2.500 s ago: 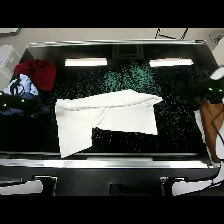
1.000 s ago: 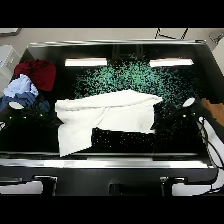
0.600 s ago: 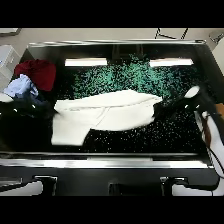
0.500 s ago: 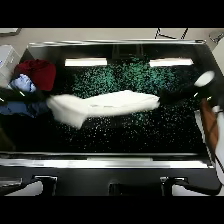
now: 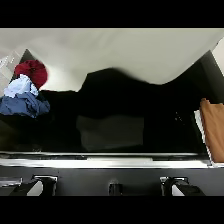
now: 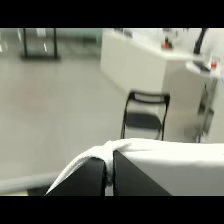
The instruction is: Fold the clothes and pants, and hang the long-sleeved shirts on hangers.
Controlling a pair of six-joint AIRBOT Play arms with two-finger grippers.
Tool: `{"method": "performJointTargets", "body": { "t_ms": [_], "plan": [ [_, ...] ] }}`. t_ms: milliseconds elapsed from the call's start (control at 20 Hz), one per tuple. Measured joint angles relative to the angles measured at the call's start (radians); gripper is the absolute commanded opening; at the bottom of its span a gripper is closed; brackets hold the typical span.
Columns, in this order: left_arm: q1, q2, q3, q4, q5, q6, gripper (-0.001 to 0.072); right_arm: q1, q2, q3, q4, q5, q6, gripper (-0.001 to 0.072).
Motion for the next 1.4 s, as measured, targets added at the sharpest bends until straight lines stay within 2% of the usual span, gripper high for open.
{"method": "performJointTargets", "body": {
  "t_ms": [200,350,450,600,700,800,900,1050,1200,1400],
  "plan": [
    [0.000,0.098,0.016,0.000,0.088,-0.038,0.0025,0.000,0.109,0.020,-0.048,-0.061,0.004,0.0042],
    [0.000,0.111,0.018,0.003,0.106,-0.053,0.0025,0.000,0.132,0.026,-0.084,-0.079,0.032,0.0042],
    [0.000,0.084,0.010,0.011,0.045,-0.074,0.0025,0.000,0.110,0.026,-0.098,-0.014,0.039,0.0042],
    [-0.017,0.001,-0.090,0.021,-0.108,-0.093,0.0026,0.000,0.008,-0.035,-0.109,0.193,0.050,0.0042],
    [-0.051,-0.067,-0.241,0.028,-0.172,-0.087,0.0026,0.002,-0.088,-0.148,-0.109,0.288,0.050,0.0042],
    [-0.095,-0.144,-0.438,0.047,-0.172,-0.064,0.0026,0.003,-0.187,-0.299,-0.095,0.300,0.050,0.0042],
    [-0.139,-0.240,-0.639,0.048,-0.095,-0.043,0.0026,0.003,-0.295,-0.452,-0.082,0.246,0.072,0.0042],
    [-0.181,-0.411,-0.806,0.045,0.051,-0.024,0.0027,0.003,-0.459,-0.585,-0.027,0.105,0.129,0.0043],
    [-0.199,-0.570,-0.822,-0.001,0.177,0.009,0.0027,0.003,-0.564,-0.632,0.048,-0.117,0.165,0.0043],
    [-0.220,-0.702,-0.722,-0.062,0.335,0.092,0.0027,0.002,-0.625,-0.653,0.102,-0.464,0.240,0.0043]
  ]
}}
